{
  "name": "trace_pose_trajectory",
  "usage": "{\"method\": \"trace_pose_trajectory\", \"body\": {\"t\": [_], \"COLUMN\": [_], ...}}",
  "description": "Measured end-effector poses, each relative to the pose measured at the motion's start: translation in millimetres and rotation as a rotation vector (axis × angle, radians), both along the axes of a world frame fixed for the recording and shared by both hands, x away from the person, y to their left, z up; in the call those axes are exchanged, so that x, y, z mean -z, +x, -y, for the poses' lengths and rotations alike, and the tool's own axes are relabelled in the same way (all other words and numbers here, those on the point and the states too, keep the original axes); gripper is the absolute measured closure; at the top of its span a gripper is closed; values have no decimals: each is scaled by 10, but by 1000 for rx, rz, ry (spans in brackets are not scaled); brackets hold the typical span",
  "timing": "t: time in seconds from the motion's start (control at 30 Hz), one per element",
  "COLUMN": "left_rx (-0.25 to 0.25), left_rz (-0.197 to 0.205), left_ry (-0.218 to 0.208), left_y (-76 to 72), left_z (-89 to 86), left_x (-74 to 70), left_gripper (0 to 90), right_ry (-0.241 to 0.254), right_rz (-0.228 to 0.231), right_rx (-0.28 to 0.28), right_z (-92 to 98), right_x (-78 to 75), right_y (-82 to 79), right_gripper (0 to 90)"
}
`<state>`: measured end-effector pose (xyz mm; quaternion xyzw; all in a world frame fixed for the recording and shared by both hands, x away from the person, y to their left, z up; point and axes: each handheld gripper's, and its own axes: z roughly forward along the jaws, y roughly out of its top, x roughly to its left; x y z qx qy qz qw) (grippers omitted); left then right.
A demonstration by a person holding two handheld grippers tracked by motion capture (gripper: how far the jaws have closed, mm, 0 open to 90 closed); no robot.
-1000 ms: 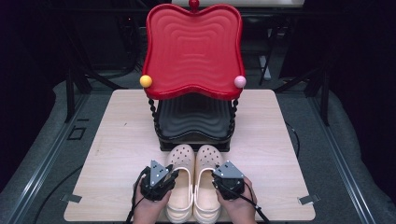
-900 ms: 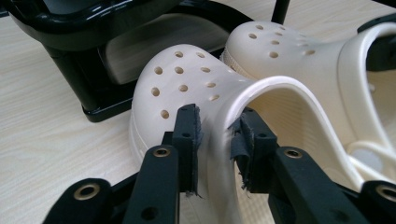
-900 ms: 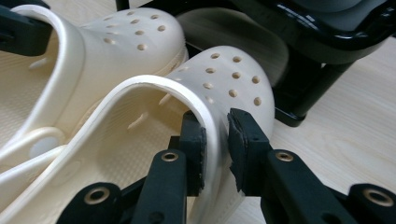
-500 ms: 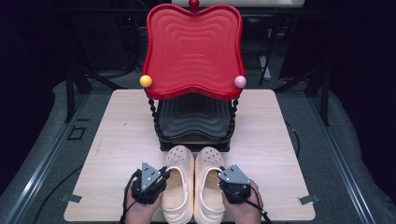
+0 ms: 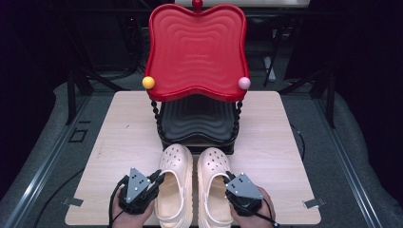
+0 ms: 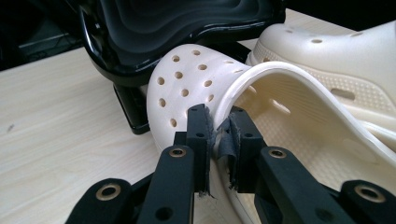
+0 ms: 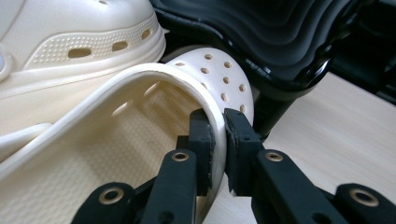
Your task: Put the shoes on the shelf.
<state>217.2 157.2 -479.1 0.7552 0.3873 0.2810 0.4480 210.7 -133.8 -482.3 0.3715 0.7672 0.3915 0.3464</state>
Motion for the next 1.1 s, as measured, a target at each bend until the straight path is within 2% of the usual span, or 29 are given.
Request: {"method": "trace_pose_trajectory", "body": {"t": [0.17,0.3,0.4,0.53,0.63,0.73,0.8,0.87,0.9,0.93,1.0,1.03,1.1], "left_rx": [19,28,42,43,40,34,28,25,25,25,21,15,7], "left_rz": [9,32,60,69,89,98,111,113,124,124,132,132,135], "left_ry": [-3,-12,5,28,59,69,80,74,84,84,87,86,87], "left_y": [-16,22,87,156,271,333,442,470,562,562,648,694,825], "left_z": [-19,-25,-18,-6,11,21,37,46,64,64,78,85,116], "left_x": [-91,-205,-292,-343,-398,-429,-471,-478,-506,-506,-526,-534,-555], "left_gripper": [807,807,808,808,811,811,811,812,814,816,822,822,825], "right_ry": [-8,2,4,-8,-23,-50,-74,-83,-90,-90,-107,-107,-113], "right_rz": [42,54,89,112,128,145,157,170,177,177,194,194,204], "right_rx": [-1,1,6,7,10,16,19,24,30,30,41,41,51], "right_z": [22,38,26,0,-34,-74,-95,-108,-111,-111,-121,-121,-136], "right_x": [-143,-225,-317,-375,-429,-463,-487,-509,-526,-526,-561,-561,-596], "right_y": [-65,-65,-27,24,141,226,292,361,411,411,538,538,664], "right_gripper": [824,824,824,825,825,827,828,828,828,828,829,829,829]}}
